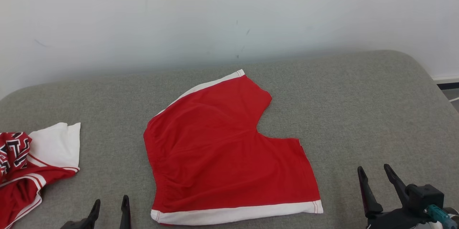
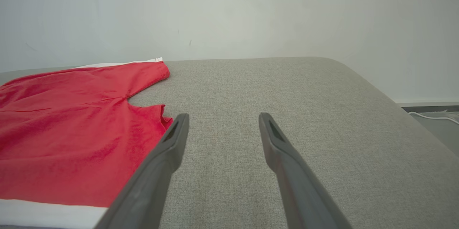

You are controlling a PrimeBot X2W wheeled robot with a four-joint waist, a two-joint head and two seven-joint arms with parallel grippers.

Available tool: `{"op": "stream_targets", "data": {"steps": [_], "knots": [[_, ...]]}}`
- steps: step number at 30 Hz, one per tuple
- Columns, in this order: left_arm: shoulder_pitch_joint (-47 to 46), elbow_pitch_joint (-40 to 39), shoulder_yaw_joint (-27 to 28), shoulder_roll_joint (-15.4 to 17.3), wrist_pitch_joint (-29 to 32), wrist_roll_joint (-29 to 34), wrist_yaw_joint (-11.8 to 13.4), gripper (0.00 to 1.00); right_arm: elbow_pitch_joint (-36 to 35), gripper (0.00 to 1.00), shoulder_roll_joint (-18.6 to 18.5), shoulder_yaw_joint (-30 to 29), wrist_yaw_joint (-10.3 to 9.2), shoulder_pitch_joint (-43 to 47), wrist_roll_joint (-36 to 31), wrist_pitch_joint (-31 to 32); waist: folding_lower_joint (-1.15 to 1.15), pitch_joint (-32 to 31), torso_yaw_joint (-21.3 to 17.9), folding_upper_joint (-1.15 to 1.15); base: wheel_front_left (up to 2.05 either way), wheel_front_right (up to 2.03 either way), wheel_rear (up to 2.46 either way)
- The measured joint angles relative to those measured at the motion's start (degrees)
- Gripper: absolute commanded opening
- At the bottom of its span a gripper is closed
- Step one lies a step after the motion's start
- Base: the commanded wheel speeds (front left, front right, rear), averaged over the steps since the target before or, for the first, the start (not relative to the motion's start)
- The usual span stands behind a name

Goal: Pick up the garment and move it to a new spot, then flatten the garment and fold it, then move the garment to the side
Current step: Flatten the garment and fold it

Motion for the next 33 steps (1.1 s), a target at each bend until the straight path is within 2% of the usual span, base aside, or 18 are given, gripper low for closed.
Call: {"op": "stream_targets", "data": {"steps": [12,19,28,33], "knots": [[-0.15,0.02,0.02,-0.37,0.93,0.31,0.00,1.00,0.79,1.00,0.51,0.21,0.00,-0.02,-0.12,0.01,0.00,-0.46,0.04,0.00,0.00,0.00,0.00],[-0.53,-0.05,-1.68,-0.32,3.49,0.76,-0.37,1.00,1.56,1.00,1.41,1.22,0.07,-0.11,-0.48,0.86,0.00,-1.21,0.93,0.00,0.00,0.00,0.00],[-3.09,5.28,-4.09,0.04,8.11,0.23,-4.03,1.00,3.92,1.00,2.59,3.91,1.69,-1.08,0.51,5.70,0.00,-0.85,1.41,0.00,0.00,0.00,0.00],[-4.85,7.22,-6.41,-0.47,10.54,-1.03,-7.65,1.00,5.05,1.00,2.58,4.94,2.69,-0.91,1.89,9.10,0.00,-0.25,1.82,0.00,0.00,0.00,0.00]]}}
